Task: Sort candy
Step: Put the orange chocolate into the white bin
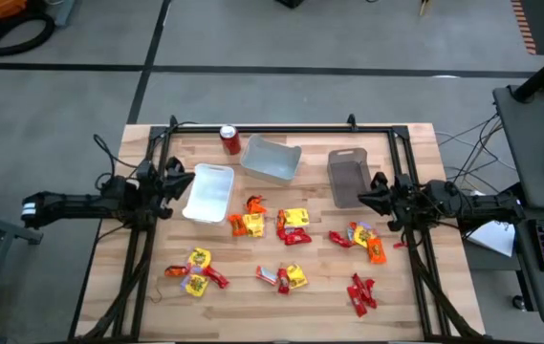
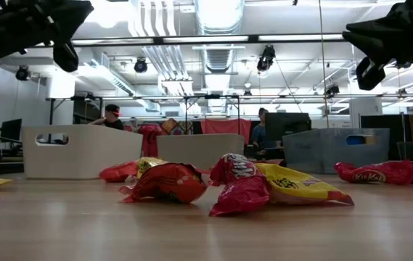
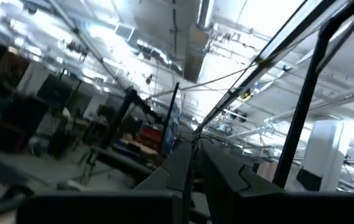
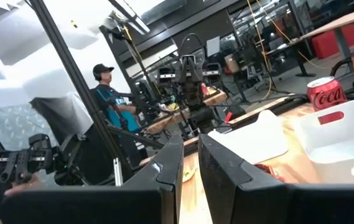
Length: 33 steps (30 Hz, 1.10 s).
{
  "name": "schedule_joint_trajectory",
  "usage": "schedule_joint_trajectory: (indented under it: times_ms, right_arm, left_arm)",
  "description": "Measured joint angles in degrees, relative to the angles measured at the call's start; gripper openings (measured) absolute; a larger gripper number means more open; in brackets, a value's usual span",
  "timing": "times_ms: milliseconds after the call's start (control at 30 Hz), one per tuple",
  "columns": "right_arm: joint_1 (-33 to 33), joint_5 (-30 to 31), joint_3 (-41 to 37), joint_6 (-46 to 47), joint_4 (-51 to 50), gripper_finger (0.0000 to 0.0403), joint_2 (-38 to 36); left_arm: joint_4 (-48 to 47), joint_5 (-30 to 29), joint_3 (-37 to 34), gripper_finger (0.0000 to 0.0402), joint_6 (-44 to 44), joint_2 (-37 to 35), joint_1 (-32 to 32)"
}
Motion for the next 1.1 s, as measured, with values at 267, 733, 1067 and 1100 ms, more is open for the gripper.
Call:
schedule_joint_trajectory:
  times_ms: [267,733,1067,1100]
  right_arm:
    - [0.00,-0.02,0.00,-0.33,0.09,0.0043,0.00]
    - [0.00,-0.06,0.00,-0.35,0.25,0.0043,0.00]
    - [0.00,-0.16,0.00,0.04,0.01,0.0043,-0.02]
    - [0.00,-0.15,0.00,0.04,0.01,0.0043,-0.02]
  left_arm:
    - [-7.81,0.05,9.54,0.0018,0.54,13.39,-5.33]
    - [-56.65,-2.94,41.48,0.0018,4.37,45.61,-10.99]
    - [-63.14,-2.90,52.90,0.0030,8.02,63.16,-13.72]
    - [-63.79,-2.89,53.59,0.0037,8.59,64.48,-13.86]
